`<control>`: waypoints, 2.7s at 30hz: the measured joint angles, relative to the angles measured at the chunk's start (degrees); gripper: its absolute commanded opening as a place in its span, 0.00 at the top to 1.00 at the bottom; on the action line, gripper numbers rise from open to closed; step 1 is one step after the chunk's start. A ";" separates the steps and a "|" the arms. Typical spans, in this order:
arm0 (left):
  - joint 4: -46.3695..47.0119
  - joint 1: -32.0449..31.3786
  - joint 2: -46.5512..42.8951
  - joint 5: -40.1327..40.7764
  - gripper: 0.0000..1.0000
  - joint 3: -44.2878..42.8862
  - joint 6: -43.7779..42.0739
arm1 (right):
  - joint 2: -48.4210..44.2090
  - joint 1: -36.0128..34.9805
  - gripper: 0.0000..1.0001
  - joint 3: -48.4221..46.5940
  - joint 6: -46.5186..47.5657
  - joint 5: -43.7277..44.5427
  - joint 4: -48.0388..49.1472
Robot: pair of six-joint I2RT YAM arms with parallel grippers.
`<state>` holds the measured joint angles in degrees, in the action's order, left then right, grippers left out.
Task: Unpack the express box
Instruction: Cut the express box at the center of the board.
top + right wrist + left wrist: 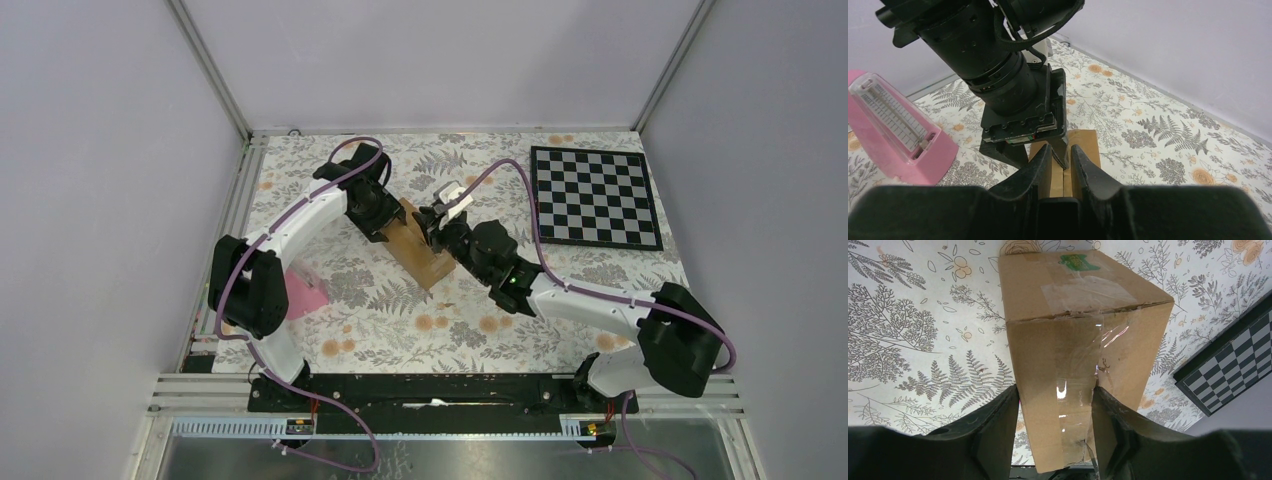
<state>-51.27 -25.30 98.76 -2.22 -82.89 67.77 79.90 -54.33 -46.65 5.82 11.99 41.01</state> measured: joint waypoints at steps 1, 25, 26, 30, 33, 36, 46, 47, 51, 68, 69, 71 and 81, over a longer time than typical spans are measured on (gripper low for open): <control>0.11 0.02 0.00 0.02 0.98 0.00 0.00 | 0.09 -0.02 1.00 -0.09 -0.02 0.44 -0.02; 0.66 0.20 0.00 0.22 1.00 0.00 -0.22 | 4.61 -0.13 1.00 -3.78 -0.22 2.36 0.61; 0.66 0.24 0.00 0.15 1.00 0.02 -0.24 | 4.61 -0.13 1.00 -3.78 -0.20 2.36 0.59; 0.61 0.50 0.00 -0.26 1.00 0.04 -0.24 | 4.59 -0.13 1.00 -3.76 -0.24 2.32 0.44; 0.61 0.70 0.00 -0.52 1.00 0.07 -0.20 | 3.91 -0.13 1.00 -3.10 -0.33 2.29 -0.07; 0.70 0.92 0.00 -0.66 1.00 0.22 -0.13 | 2.36 -0.13 1.00 -1.46 -0.74 2.32 -0.72; 0.61 0.87 -0.20 -2.32 1.00 0.94 1.79 | -3.30 -0.13 1.00 2.14 -1.90 2.40 -2.69; 0.59 0.92 -0.28 -2.32 1.00 1.03 2.08 | -3.93 -0.13 1.00 2.43 -2.08 2.38 -3.02; 0.52 1.09 -0.48 -2.34 1.00 1.36 3.32 | -5.70 -0.13 1.00 3.48 -2.54 2.40 -3.56; 0.11 1.31 -0.90 -2.38 1.00 1.95 5.88 | -10.56 -0.13 1.00 6.47 -3.74 2.40 -5.62; 0.09 1.31 -0.90 -2.38 1.00 1.95 5.99 | -10.71 -0.13 1.00 6.51 -3.76 2.36 -5.84; 0.00 1.36 -0.92 -2.45 1.00 1.95 6.14 | -11.06 -0.13 1.00 6.75 -3.76 2.36 -5.81; 0.15 2.75 -0.92 -2.08 1.00 1.95 8.24 | -15.15 -0.28 1.00 10.01 -4.83 2.05 -10.05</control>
<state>-51.11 -22.55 97.84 -4.29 -80.95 76.01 64.75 -54.61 -36.64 0.99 14.04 30.96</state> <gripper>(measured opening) 0.511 0.254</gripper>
